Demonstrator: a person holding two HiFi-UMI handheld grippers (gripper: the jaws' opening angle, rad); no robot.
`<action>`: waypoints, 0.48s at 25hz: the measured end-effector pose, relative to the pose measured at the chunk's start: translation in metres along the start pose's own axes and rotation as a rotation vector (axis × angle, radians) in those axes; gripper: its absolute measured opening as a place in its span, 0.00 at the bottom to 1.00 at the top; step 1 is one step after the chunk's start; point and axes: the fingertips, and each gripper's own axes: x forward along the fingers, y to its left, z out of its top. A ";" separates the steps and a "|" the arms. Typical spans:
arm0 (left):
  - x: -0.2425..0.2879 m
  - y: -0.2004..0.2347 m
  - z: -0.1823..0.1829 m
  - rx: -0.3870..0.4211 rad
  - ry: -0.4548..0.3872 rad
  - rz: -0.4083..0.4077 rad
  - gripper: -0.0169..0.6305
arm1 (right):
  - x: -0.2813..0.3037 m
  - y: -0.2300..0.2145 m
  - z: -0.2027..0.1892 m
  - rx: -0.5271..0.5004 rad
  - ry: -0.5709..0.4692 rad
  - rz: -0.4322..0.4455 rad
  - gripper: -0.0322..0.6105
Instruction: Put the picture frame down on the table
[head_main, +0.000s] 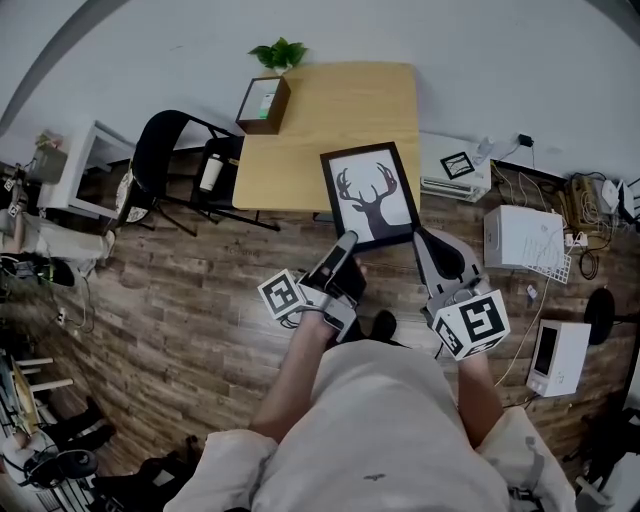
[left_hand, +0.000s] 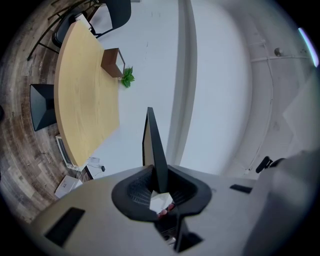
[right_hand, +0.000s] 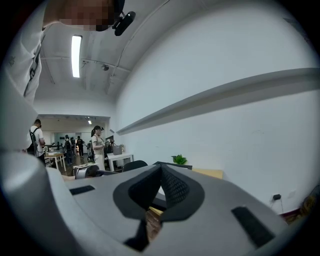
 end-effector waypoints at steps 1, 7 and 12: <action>0.001 0.000 0.010 -0.004 0.002 0.000 0.12 | 0.010 0.001 0.002 0.001 0.003 -0.003 0.05; 0.012 0.002 0.055 -0.024 0.019 0.000 0.12 | 0.055 0.001 0.012 0.006 0.012 -0.023 0.05; 0.027 0.006 0.102 -0.035 0.037 0.001 0.12 | 0.102 -0.005 0.020 0.011 0.024 -0.045 0.05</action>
